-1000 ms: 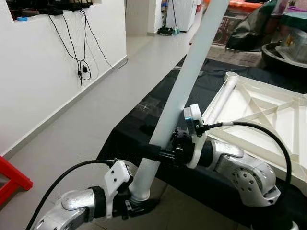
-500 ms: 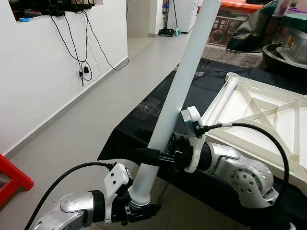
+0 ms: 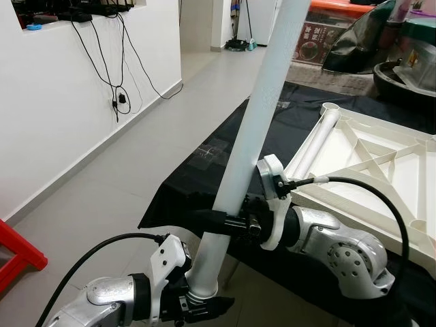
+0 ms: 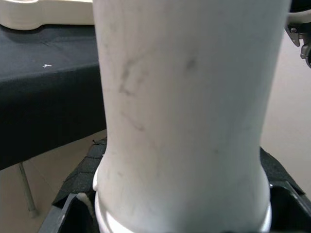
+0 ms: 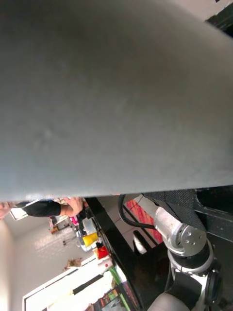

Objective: Building children table

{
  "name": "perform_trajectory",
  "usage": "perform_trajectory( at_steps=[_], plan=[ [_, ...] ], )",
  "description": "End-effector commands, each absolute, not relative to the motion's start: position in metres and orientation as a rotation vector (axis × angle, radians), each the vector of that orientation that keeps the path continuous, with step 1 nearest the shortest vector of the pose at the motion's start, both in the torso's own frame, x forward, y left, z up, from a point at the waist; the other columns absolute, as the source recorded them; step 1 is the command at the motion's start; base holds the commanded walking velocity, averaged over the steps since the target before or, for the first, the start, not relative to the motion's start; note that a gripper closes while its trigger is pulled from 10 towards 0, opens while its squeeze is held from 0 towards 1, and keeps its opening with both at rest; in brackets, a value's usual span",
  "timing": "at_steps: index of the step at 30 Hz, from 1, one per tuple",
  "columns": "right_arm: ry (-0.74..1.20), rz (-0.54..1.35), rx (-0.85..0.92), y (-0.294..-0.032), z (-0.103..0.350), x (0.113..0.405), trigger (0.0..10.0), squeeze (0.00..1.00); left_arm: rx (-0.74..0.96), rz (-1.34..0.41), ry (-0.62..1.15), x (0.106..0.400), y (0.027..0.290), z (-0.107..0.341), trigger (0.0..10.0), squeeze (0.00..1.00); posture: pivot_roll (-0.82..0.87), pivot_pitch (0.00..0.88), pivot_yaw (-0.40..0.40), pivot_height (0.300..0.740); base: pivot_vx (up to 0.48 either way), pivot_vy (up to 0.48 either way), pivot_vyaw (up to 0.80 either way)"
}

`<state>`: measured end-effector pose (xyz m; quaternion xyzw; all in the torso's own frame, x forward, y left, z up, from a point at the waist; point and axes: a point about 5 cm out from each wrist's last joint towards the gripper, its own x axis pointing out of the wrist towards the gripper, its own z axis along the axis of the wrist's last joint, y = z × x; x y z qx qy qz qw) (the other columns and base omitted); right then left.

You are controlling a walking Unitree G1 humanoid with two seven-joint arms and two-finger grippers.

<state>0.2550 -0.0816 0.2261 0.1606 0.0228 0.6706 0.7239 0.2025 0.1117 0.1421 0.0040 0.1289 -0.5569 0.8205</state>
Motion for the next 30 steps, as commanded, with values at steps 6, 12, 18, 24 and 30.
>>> perform_trajectory(
  at_steps=[6,12,18,24,30],
  plan=[
    [0.06,1.539,0.345,-0.076,0.226,0.246,0.0,0.0,-0.009,-1.209,0.349,0.199,0.111,0.136,10.0,0.0,0.08,0.072,-0.041,0.74,0.0,0.0,0.0],
    [0.055,1.532,0.349,-0.076,0.227,0.248,0.0,0.0,-0.011,-1.187,0.349,0.199,0.11,0.132,10.0,1.0,0.08,0.07,-0.04,0.74,0.0,0.0,0.0],
    [-0.022,1.332,0.323,-0.097,0.234,0.273,0.0,0.0,0.056,-1.02,0.272,0.208,0.115,0.131,10.0,1.0,0.09,0.06,-0.042,0.74,0.0,0.0,0.0],
    [-0.14,0.925,0.244,-0.13,0.238,0.312,0.0,0.0,0.039,-0.757,0.2,0.224,0.125,0.132,10.0,0.0,0.09,0.049,-0.044,0.74,0.0,0.0,0.0],
    [-0.289,0.256,0.097,-0.179,0.244,0.334,1.1,0.0,0.043,-0.437,0.096,0.233,0.132,0.137,10.0,0.0,0.09,0.032,-0.044,0.74,0.0,0.0,0.0]
  ],
)
